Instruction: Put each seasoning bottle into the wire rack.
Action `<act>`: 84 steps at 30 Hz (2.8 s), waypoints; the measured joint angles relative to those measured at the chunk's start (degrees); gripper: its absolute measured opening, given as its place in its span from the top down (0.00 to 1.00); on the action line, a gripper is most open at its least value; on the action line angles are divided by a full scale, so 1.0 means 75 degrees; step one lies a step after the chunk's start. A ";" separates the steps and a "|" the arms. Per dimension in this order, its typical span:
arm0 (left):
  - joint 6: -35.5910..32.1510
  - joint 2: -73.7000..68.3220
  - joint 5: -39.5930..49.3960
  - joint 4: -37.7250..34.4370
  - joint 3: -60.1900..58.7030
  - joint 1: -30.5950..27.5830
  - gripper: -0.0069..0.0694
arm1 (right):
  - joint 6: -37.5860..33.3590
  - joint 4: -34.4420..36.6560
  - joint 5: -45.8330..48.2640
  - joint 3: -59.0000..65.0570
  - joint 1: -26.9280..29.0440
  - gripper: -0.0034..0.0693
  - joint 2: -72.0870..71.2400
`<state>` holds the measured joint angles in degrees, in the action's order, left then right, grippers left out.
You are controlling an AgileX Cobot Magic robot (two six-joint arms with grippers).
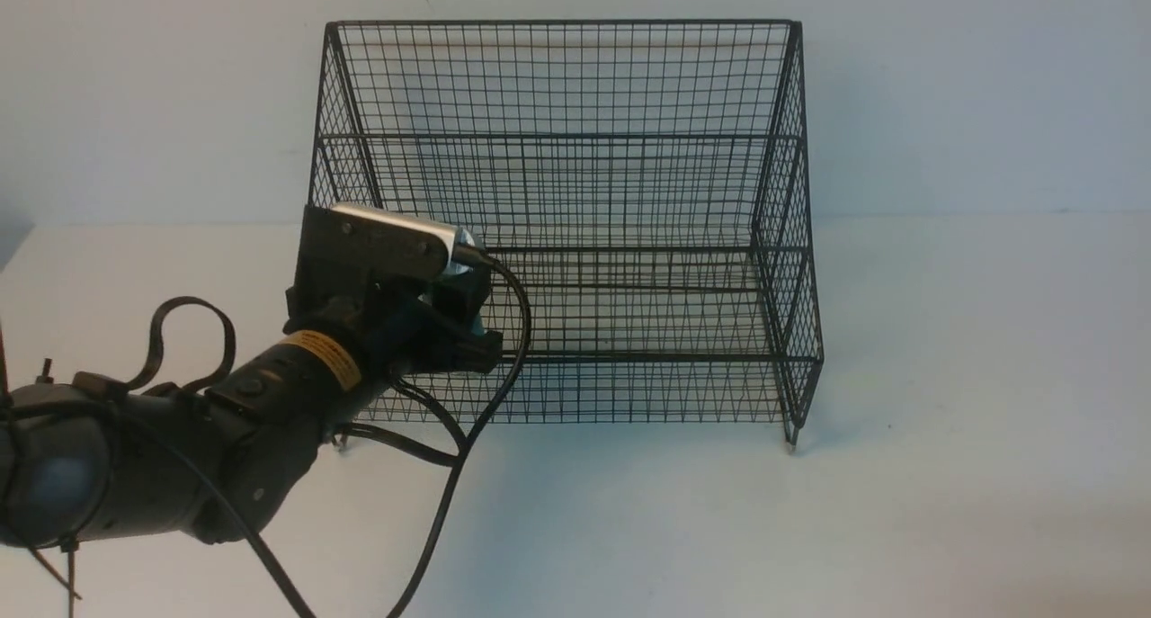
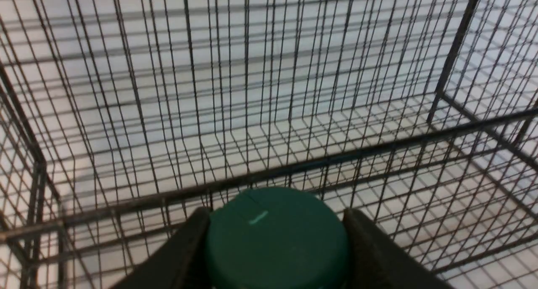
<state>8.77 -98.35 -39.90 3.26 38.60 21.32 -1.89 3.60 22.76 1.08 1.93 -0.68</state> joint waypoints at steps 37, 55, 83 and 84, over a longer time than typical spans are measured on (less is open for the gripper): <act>-0.0579 0.4704 0.4523 0.0002 0.0003 0.0048 0.56 | 0.0000 0.0000 0.0000 0.0000 0.0000 0.98 0.0000; -0.0579 1.0250 0.8523 -0.0035 -0.0015 0.0048 0.92 | 0.0000 0.0000 0.0000 0.0000 0.0000 0.98 0.0000; -0.2261 1.3197 0.8396 -0.1089 -0.4615 -0.2328 0.92 | 0.0000 0.0000 -0.0003 0.0000 0.0000 0.98 0.0000; -0.2271 1.3197 0.8387 -0.1136 -0.4901 -0.2420 0.92 | 0.0000 0.0000 -0.0003 0.0000 0.0000 0.98 0.0000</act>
<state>-8.26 0.62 23.00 -5.25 1.84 3.18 -1.89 3.60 22.74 1.08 1.93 -0.68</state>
